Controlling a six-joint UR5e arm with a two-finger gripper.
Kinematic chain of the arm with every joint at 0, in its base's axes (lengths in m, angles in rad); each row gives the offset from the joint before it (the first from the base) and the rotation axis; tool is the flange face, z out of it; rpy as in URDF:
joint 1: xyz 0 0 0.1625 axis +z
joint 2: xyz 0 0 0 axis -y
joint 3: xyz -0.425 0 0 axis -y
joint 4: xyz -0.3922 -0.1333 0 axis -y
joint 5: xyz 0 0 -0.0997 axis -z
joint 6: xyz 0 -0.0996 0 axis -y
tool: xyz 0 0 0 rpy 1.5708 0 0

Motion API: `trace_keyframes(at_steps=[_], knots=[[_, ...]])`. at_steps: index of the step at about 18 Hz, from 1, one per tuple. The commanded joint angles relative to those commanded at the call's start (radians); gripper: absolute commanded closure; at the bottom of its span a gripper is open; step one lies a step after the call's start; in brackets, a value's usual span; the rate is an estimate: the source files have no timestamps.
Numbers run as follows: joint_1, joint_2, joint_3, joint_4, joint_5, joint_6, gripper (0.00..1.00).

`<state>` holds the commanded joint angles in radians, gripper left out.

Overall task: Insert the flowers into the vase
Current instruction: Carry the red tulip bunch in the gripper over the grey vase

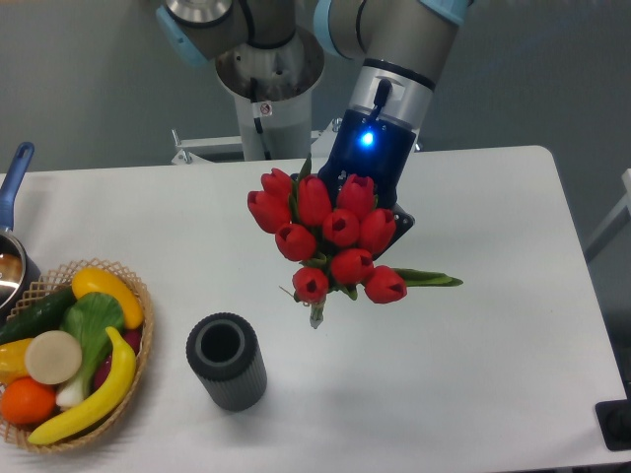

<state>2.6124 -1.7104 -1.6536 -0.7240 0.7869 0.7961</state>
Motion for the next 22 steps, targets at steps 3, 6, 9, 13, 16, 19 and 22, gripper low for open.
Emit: trace_keyframes(at_steps=[3, 6, 9, 13, 16, 19, 22], knots=[[-0.003, 0.0, 0.0, 0.0, 0.0, -0.002, 0.6], [-0.003, 0.0, -0.002, 0.0, 0.0, 0.0, 0.6], [-0.006, -0.006, 0.008, 0.0, 0.0, 0.0, 0.6], [-0.008, -0.008, 0.012, 0.002, 0.002, 0.005, 0.6], [-0.024, -0.009, 0.017, 0.002, 0.002, 0.005, 0.6], [-0.055, -0.021, 0.04, 0.008, -0.009, 0.0, 0.6], [-0.06, -0.028, 0.049, 0.009, -0.095, -0.003, 0.6]])
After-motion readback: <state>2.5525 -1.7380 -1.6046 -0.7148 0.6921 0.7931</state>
